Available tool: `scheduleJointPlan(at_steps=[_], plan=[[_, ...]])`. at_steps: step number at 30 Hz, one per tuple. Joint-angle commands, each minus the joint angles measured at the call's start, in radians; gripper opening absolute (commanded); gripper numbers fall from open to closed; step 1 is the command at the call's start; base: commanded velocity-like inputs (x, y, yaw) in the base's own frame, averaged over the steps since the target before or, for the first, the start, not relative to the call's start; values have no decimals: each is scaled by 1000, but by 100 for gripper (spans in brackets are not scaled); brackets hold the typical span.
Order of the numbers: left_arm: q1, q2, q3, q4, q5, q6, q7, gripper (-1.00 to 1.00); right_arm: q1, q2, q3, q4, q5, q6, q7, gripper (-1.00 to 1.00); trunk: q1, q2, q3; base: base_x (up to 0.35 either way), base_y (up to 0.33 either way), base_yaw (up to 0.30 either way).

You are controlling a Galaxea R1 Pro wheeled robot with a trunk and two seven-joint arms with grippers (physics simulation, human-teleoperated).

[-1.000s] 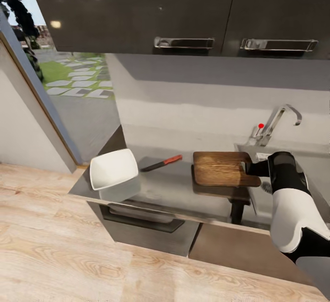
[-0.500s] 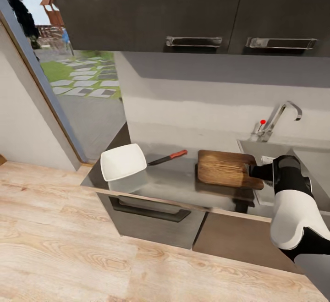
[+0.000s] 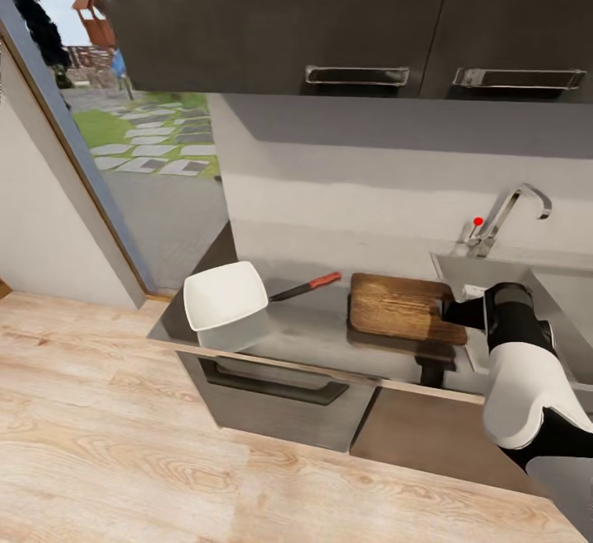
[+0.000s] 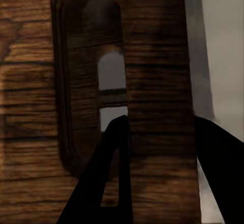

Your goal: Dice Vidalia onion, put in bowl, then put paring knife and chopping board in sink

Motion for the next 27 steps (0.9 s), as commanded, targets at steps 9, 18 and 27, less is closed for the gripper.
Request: scheduleJointPlan(at_steps=[9,18,27], plan=[[0,6,-6,-1,10,-3,1,100,-1,7,-3,23,10,-3,11,-100,1,-2,-2,0,29,0],[0,7,-6,-1,10,-3,1,100,-1,31,-4,24,11,-5,11,-100,1,-2,-2,0,1,0],[0,9,-6,-1,10,-4,1,100,-1,32,-5,24,11,-5,11,-100,1,-2,-2,0,0,0]])
